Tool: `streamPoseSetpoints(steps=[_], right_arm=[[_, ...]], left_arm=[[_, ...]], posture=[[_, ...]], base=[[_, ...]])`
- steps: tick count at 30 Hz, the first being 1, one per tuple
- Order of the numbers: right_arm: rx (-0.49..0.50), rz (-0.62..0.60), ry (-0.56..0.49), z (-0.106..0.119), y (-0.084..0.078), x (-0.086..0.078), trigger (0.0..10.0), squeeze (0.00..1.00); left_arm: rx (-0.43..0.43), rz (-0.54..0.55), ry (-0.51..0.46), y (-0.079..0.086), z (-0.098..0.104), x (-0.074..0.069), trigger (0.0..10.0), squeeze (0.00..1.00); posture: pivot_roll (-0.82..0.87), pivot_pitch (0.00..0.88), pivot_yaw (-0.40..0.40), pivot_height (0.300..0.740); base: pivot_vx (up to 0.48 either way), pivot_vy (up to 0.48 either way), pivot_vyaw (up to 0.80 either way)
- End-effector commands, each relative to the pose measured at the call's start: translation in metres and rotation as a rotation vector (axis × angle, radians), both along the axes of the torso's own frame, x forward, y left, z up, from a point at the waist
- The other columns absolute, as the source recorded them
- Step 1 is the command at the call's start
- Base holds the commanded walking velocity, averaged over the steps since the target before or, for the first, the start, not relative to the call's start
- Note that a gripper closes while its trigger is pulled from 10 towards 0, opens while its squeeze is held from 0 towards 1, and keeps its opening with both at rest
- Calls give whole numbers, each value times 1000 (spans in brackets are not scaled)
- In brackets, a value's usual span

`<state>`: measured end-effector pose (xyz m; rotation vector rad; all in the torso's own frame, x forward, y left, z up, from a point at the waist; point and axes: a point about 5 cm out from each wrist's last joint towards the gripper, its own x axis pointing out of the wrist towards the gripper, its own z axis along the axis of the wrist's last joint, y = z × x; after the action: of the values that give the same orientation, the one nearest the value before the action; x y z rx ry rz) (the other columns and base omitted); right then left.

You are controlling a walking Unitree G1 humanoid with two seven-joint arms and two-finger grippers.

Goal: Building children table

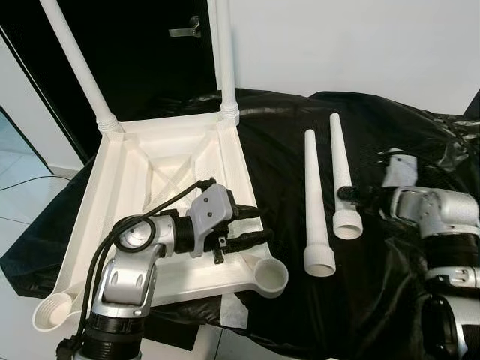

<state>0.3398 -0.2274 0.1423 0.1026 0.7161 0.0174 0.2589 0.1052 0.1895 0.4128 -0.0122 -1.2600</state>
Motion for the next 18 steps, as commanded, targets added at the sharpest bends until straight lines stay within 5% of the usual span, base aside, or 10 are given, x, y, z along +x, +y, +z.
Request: streamPoseSetpoints(steps=[1, 6, 7, 10, 11, 12, 18], right_arm=[[-17, 23, 46, -9, 0, -1, 10000, 0], [-34, 90, -8, -8, 11, 11, 10000, 0], [-26, 79, 6, -9, 12, 12, 8706, 0], [-21, 71, 20, -11, 12, 12, 8784, 0], [-15, 60, 23, -12, 12, 12, 3569, 0], [-18, 42, 29, -14, 11, 10, 0, 0], [-10, -26, -30, -15, 7, 9, 0, 0]], left_arm=[[-60, 266, -86, 7, 5, 14, 10000, 0], [-64, 283, -90, 7, 5, 16, 10000, 0], [-64, 284, -92, 7, 5, 16, 10000, 0], [-64, 284, -93, 7, 5, 15, 10000, 0], [-63, 286, -93, 7, 5, 15, 10000, 0], [-61, 288, -95, 8, 5, 15, 10000, 0], [-58, 300, -96, 11, 6, 15, 10000, 0]], posture=[[9, 0, -11, 740], [20, 0, -19, 740], [28, 0, -20, 740], [28, 0, -20, 740], [30, 0, -21, 740], [35, 0, -22, 740], [36, 0, -22, 740]], base=[[0, 0, 0], [0, 0, 0], [0, 0, 0], [0, 0, 0], [0, 0, 0], [0, 0, 0], [0, 0, 0]])
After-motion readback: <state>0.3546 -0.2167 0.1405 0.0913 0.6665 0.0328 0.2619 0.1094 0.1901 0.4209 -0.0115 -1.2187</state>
